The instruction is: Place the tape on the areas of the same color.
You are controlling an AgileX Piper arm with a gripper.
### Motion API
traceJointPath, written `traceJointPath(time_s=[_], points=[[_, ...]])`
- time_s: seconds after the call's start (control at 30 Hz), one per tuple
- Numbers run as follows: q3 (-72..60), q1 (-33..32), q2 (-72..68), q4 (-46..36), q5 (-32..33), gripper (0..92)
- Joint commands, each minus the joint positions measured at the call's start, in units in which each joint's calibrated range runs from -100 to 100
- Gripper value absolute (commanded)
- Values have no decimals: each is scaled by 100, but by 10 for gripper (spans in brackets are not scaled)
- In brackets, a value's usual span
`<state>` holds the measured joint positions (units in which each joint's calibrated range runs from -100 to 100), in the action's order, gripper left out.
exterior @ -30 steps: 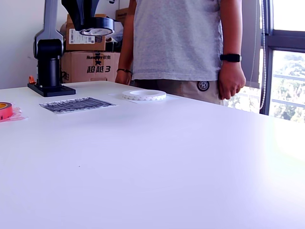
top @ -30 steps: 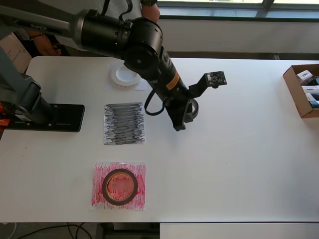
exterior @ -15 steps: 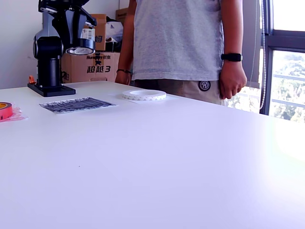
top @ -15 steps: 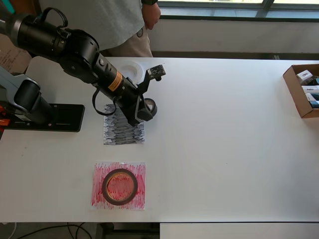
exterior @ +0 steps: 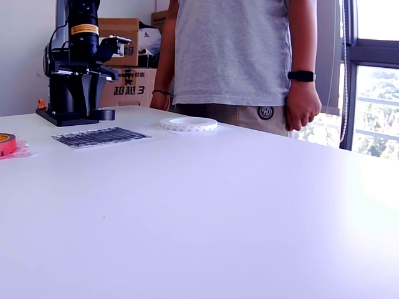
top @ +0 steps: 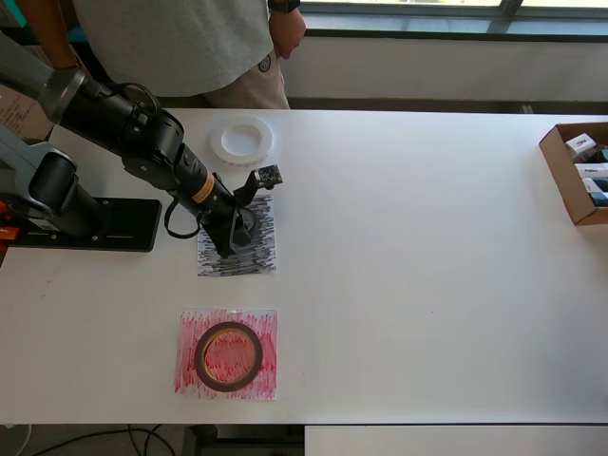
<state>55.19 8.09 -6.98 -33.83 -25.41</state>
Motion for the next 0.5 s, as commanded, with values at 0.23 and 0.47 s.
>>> traceJointPath(time_s=[0.23, 0.47], points=[[-71, -5, -228, 2, -37, 0], [-26, -13, -378, 2, -37, 0]])
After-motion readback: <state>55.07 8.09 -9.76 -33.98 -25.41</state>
